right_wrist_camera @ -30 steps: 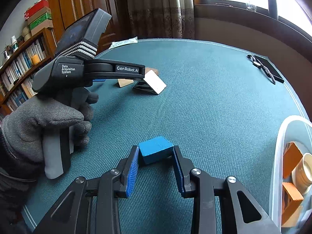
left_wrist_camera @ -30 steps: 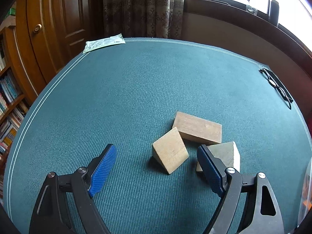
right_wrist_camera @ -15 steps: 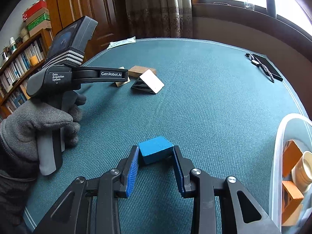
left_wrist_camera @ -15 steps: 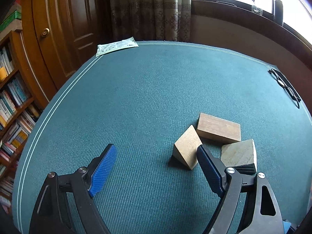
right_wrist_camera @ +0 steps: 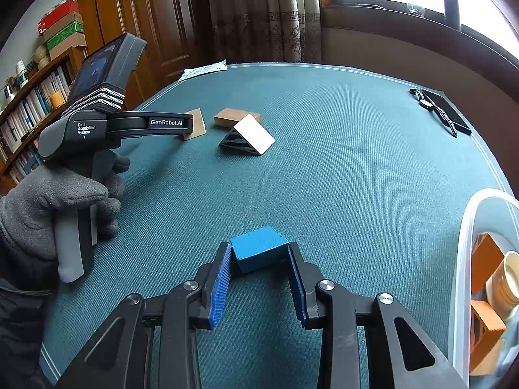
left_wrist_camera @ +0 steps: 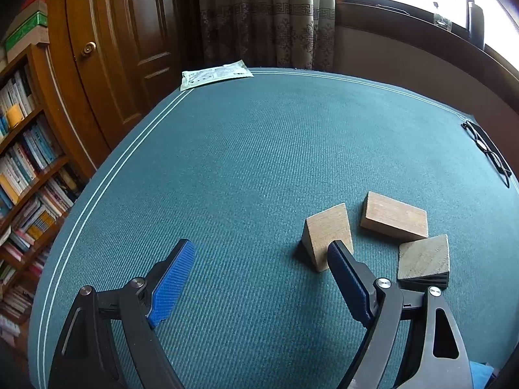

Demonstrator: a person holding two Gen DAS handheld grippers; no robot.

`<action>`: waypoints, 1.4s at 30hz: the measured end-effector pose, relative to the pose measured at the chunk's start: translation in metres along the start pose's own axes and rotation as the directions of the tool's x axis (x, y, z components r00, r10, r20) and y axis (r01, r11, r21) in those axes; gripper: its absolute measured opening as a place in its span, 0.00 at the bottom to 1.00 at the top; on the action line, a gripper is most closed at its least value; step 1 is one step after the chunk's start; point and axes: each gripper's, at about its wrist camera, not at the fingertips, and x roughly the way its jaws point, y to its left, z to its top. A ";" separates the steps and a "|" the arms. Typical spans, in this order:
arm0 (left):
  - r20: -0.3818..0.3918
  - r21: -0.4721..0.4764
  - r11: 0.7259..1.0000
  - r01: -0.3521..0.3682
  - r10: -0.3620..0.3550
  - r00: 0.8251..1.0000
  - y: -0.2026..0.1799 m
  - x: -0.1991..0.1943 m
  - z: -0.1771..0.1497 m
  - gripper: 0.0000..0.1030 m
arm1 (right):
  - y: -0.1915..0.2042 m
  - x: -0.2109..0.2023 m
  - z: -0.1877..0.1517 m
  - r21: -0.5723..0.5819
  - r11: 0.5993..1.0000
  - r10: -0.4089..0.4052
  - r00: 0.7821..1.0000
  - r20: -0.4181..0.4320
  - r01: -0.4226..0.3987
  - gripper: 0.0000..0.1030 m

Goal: Organize rigid objects
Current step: 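Grasp the light wooden wedge block with the left tool while the right tool holds the blue block, then carry both held blocks over the clear bowl with both tools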

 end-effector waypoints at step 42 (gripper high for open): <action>0.040 -0.012 0.987 0.159 -0.159 0.987 -0.026 -0.017 0.001 0.31 | -0.004 -0.020 -0.002 0.047 0.998 0.035 0.998 0.053 -0.037 0.34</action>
